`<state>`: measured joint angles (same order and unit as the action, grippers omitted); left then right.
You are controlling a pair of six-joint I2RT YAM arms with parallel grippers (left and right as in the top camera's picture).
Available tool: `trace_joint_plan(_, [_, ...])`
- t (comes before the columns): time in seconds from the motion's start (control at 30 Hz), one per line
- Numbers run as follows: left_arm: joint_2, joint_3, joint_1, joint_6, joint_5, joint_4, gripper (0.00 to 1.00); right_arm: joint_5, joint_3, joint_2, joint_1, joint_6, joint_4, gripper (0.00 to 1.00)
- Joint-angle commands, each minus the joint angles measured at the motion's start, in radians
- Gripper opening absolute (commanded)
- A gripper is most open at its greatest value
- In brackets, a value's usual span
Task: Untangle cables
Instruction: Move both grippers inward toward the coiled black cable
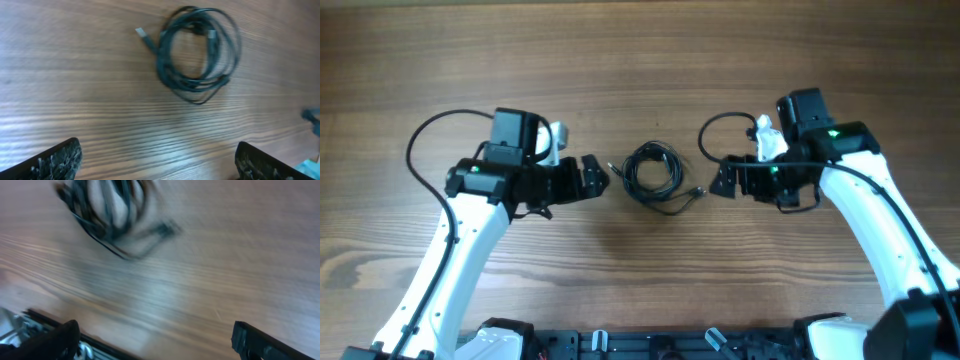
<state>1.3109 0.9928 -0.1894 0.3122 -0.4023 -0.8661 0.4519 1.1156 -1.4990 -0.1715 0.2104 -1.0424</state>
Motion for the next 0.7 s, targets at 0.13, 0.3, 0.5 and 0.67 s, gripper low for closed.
trace_joint_plan(0.13, [-0.008,0.029,-0.056,-0.016,0.002,0.036,1.0,0.143,0.025,-0.169,-0.129,-0.06,0.328,1.0])
trace_joint_plan(0.3, [-0.008,0.029,-0.056,-0.016,0.002,0.024,1.0,0.025,0.025,-0.265,-0.218,-0.008,0.447,1.0])
trace_joint_plan(0.5, [-0.008,0.029,-0.056,-0.011,0.002,0.012,0.99,0.019,0.021,-0.314,-0.245,-0.025,0.537,0.86])
trace_joint_plan(0.67, [-0.008,0.029,-0.056,-0.012,0.002,0.013,1.0,0.019,0.021,-0.372,-0.251,-0.024,0.542,0.68])
